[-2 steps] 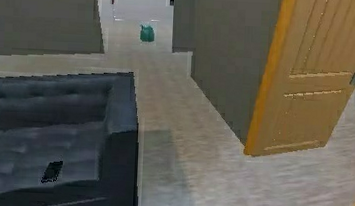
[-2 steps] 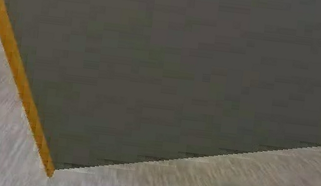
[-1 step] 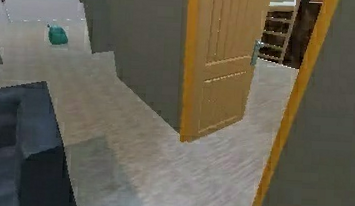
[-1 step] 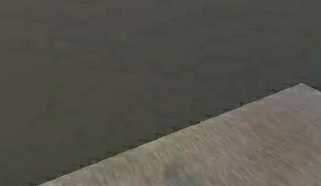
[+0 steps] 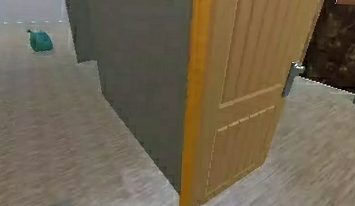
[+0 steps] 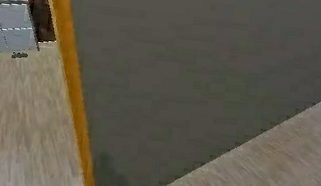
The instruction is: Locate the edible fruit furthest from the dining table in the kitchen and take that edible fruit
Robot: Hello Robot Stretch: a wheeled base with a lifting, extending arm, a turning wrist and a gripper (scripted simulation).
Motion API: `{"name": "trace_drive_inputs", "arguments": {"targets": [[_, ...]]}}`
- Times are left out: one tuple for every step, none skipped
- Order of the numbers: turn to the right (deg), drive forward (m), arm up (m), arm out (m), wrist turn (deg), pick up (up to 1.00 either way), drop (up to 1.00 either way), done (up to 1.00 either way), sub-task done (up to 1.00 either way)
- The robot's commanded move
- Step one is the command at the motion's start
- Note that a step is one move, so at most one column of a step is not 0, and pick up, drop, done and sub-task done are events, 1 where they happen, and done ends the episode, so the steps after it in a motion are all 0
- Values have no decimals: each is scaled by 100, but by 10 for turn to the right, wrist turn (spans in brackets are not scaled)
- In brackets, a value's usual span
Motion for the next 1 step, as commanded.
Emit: {"name": "trace_drive_inputs", "arguments": {"targets": [[-300,0,0,0,0,0,0,0,0]]}}
